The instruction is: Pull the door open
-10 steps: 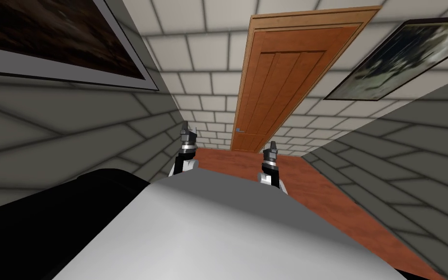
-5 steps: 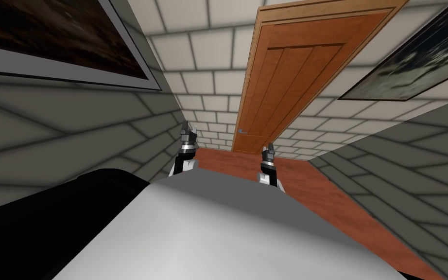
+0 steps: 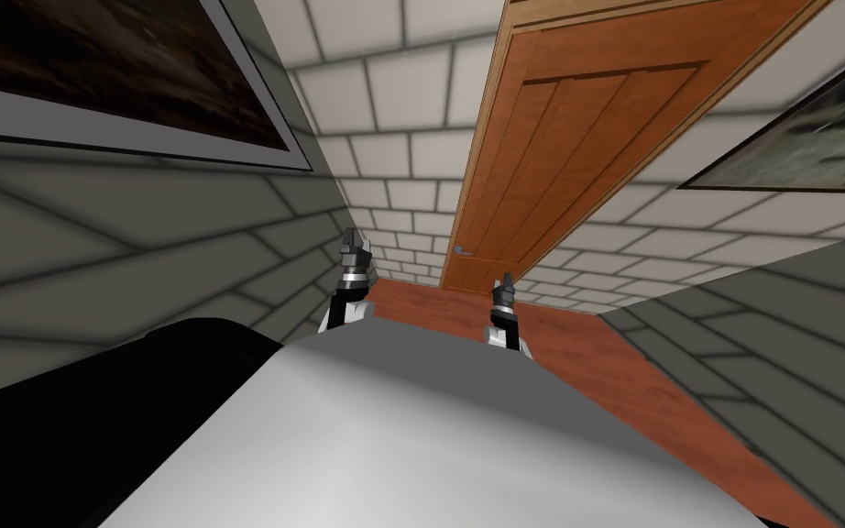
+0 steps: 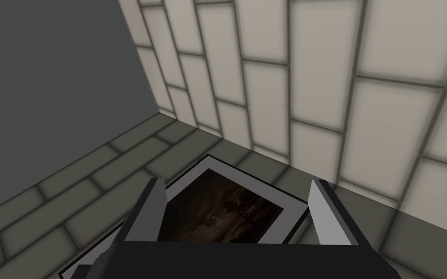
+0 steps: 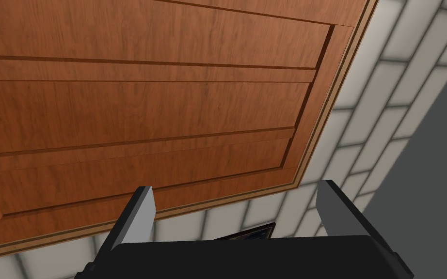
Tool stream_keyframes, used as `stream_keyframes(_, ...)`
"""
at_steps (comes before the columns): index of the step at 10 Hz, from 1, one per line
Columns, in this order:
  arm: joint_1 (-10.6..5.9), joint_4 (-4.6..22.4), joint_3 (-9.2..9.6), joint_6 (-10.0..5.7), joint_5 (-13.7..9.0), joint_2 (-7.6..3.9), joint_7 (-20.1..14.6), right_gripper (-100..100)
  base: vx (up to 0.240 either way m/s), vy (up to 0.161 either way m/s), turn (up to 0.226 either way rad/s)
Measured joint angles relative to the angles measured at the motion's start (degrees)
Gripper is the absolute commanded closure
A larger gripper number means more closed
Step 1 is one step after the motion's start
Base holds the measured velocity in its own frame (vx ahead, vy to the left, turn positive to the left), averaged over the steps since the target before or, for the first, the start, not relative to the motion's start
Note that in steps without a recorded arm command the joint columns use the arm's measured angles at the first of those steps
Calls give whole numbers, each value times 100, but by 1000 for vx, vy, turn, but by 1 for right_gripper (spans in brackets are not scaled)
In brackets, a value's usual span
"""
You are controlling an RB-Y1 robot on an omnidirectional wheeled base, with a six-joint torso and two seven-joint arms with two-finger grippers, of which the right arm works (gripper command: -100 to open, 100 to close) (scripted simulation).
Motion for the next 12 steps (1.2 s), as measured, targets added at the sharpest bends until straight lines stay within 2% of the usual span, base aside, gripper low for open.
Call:
stream_keyframes(6,-249,830,-88,-203,-113,-67,-66,-100,65,-4,86)
stream_keyframes(9,-469,1473,-172,-349,-214,-159,-140,-100,103,-13,144)
stream_keyframes(12,-631,1913,-226,-409,-284,-178,-167,-100,78,-10,79)
